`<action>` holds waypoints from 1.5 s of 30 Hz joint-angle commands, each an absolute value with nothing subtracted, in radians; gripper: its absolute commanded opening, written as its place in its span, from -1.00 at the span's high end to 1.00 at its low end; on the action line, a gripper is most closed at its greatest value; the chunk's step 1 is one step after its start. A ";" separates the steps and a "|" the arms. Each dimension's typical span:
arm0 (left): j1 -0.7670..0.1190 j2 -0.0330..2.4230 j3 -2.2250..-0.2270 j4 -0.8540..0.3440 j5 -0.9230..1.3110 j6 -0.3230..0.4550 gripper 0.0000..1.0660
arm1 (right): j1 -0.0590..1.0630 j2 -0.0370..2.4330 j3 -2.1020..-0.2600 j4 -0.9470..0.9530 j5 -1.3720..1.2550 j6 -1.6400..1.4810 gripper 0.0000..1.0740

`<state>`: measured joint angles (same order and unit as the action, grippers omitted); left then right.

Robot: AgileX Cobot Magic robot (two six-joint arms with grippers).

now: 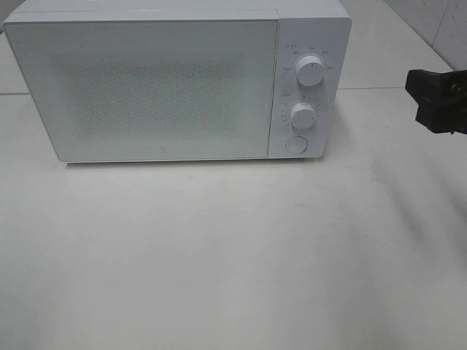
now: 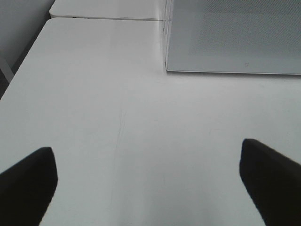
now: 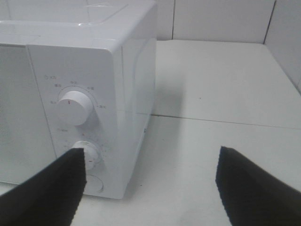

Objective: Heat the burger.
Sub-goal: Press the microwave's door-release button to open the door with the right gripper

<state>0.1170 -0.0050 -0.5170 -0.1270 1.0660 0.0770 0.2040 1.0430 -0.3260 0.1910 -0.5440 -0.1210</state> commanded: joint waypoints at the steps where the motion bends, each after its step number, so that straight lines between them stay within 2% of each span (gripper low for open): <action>1: 0.120 -0.025 -0.516 -0.132 1.069 0.072 -0.83 | 0.201 1.039 -0.276 0.294 -0.681 -0.215 -0.42; 9: 0.120 -0.025 -0.516 -0.132 1.069 0.072 -0.83 | 0.201 1.063 -0.257 0.306 -0.733 -0.215 -0.42; 15: 0.120 -0.025 -0.516 -0.132 1.069 0.072 -0.83 | 0.216 1.235 -0.257 0.341 -0.851 -0.194 -0.42; 18: 0.120 -0.025 -0.516 -0.132 1.069 0.072 -0.83 | 0.272 1.290 -0.257 0.426 -0.923 -0.218 -0.42; 20: 0.120 -0.025 -0.516 -0.132 1.069 0.072 -0.83 | 0.350 1.339 -0.257 0.509 -1.016 -0.269 -0.42; 21: 0.120 -0.025 -0.516 -0.132 1.069 0.072 -0.83 | 0.350 1.339 -0.257 0.509 -1.016 -0.269 -0.42; 22: 0.120 -0.025 -0.516 -0.132 1.069 0.072 -0.83 | 0.407 1.372 -0.257 0.551 -1.073 -0.281 -0.42; 25: 0.120 -0.025 -0.516 -0.132 1.069 0.072 -0.83 | 0.471 1.424 -0.257 0.597 -1.139 -0.280 -0.42; 34: 0.120 -0.025 -0.516 -0.132 1.069 0.072 -0.83 | 0.591 1.553 -0.257 0.624 -1.300 -0.246 -0.42; 45: 0.120 -0.025 -0.516 -0.132 1.069 0.072 -0.83 | 0.746 1.679 -0.301 0.812 -1.398 -0.238 -0.42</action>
